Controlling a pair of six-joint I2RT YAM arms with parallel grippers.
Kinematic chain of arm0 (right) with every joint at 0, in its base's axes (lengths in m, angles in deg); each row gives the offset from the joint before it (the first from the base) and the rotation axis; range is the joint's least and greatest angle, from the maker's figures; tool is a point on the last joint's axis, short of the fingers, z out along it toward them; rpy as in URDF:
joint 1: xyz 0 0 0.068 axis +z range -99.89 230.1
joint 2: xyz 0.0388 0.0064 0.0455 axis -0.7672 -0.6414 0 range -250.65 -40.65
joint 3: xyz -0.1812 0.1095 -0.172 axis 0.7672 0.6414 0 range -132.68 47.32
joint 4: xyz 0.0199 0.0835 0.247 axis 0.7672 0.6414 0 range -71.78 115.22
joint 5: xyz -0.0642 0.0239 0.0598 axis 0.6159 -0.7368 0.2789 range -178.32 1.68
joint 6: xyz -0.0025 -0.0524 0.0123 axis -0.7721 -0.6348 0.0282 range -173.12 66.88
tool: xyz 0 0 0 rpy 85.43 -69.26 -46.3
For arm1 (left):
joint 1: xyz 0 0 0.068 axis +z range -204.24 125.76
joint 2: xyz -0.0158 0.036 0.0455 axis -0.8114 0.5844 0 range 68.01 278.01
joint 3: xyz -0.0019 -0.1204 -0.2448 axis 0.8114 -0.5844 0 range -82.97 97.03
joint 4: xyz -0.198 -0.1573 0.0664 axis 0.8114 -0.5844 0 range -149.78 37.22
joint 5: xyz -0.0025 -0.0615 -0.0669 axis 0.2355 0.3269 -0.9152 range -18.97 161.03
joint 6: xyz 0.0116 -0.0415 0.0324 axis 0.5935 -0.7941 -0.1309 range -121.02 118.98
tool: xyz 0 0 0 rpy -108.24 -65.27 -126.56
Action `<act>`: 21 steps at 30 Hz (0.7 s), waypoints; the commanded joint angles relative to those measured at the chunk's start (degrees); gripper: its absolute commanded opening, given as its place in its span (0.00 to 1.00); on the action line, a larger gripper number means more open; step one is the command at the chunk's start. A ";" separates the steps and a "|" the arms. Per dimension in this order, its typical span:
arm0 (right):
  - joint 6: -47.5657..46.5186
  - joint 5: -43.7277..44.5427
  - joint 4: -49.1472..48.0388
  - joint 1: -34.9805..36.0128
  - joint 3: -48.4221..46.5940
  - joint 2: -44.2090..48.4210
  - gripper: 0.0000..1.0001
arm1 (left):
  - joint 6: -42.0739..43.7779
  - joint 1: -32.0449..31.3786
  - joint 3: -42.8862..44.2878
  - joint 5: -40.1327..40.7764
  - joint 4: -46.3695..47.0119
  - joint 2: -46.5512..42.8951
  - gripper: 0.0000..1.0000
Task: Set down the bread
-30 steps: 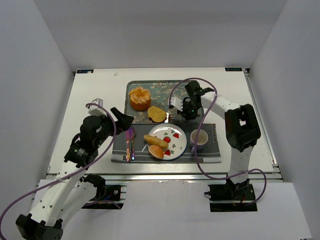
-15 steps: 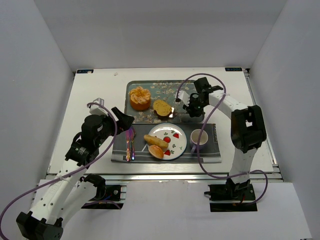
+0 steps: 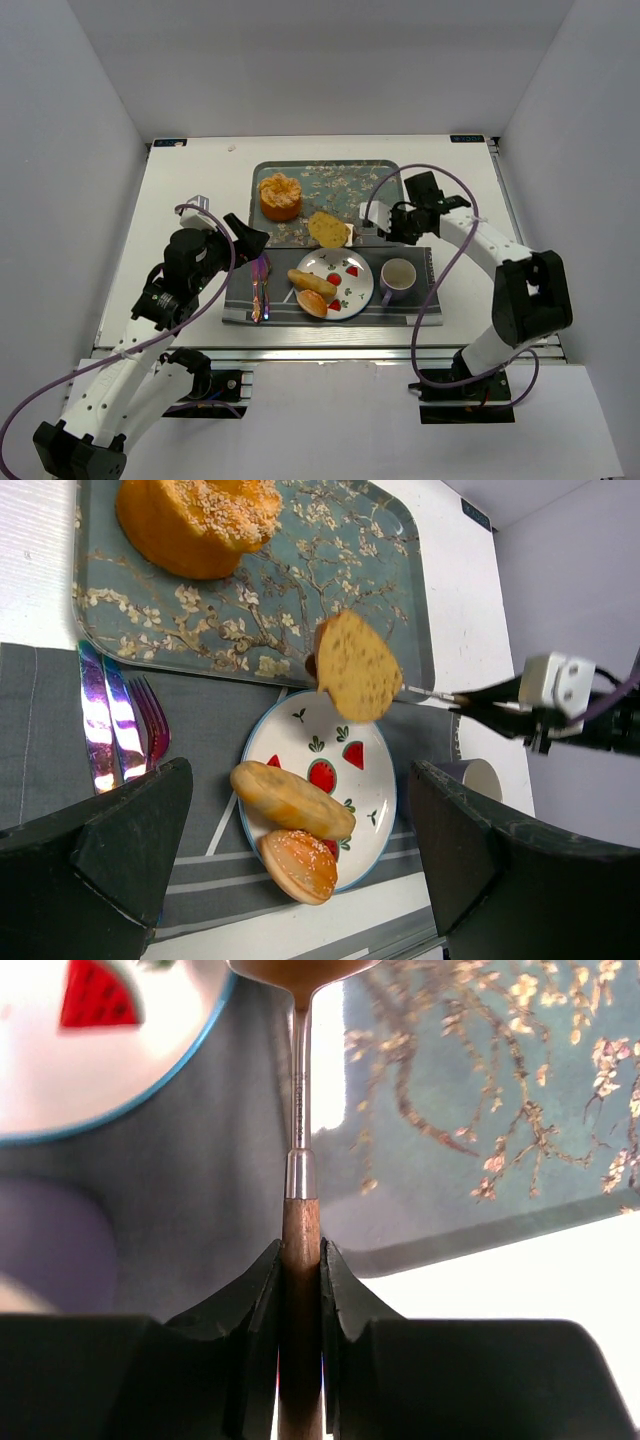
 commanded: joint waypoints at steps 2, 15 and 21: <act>-9.25 0.67 -9.96 -0.08 6.83 7.60 0.00 | 0.50 0.18 -0.13 -0.75 1.42 0.18 0.98; -16.31 3.85 -25.37 -0.16 17.31 13.59 0.00 | 0.32 0.26 -0.04 -0.49 0.71 -0.78 0.98; -5.68 3.85 -22.49 -0.87 11.95 10.87 0.00 | 0.41 0.26 0.22 -0.23 0.36 -1.05 0.98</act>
